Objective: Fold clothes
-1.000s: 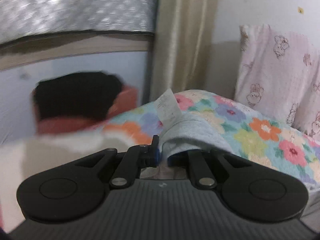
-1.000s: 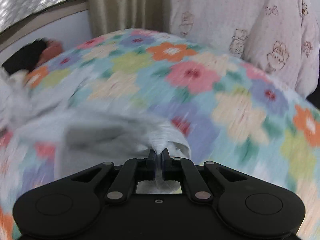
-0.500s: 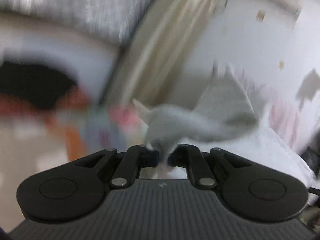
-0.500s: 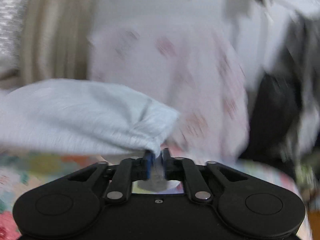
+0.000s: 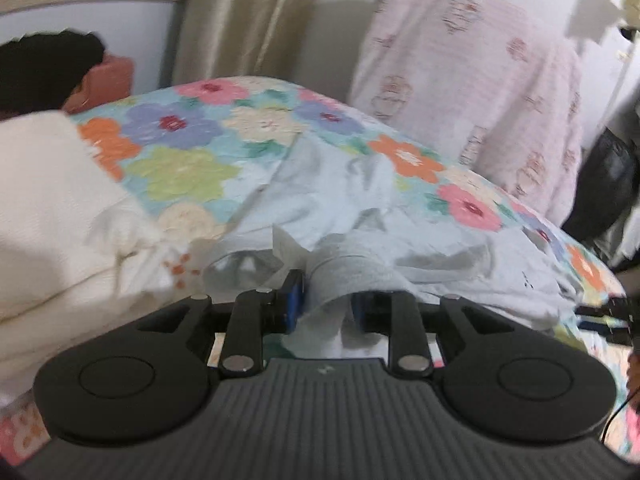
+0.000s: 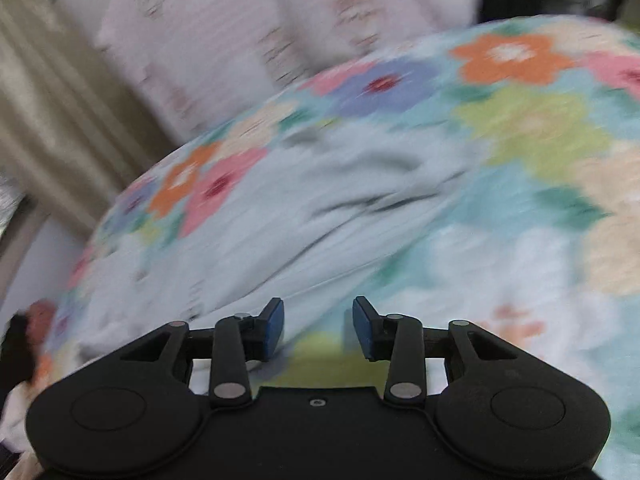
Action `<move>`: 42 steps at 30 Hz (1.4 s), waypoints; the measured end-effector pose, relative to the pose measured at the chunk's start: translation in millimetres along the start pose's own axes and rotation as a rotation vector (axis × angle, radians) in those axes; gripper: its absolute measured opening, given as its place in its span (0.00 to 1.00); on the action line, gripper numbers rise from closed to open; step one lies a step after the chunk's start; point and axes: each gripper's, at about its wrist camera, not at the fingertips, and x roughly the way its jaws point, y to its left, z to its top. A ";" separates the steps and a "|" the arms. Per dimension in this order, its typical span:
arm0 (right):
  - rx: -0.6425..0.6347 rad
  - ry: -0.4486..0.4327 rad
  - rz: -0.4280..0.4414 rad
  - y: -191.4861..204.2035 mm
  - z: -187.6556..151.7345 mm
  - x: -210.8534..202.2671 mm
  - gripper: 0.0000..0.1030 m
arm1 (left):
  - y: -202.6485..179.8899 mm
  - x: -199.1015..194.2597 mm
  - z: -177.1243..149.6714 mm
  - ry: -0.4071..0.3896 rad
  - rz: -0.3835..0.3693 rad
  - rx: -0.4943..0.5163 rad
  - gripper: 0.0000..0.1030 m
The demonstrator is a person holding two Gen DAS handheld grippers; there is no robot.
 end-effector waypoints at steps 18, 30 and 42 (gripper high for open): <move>0.085 -0.068 0.046 -18.8 2.5 24.1 0.62 | -1.4 35.9 16.4 0.079 -0.153 0.001 0.45; 0.212 -0.075 0.089 -56.0 12.2 26.5 0.64 | -4.3 83.1 9.6 0.135 -0.054 0.060 0.03; 0.195 -0.105 0.005 -84.3 25.6 10.5 0.64 | -3.9 -11.8 -50.7 0.262 -0.265 -0.104 0.04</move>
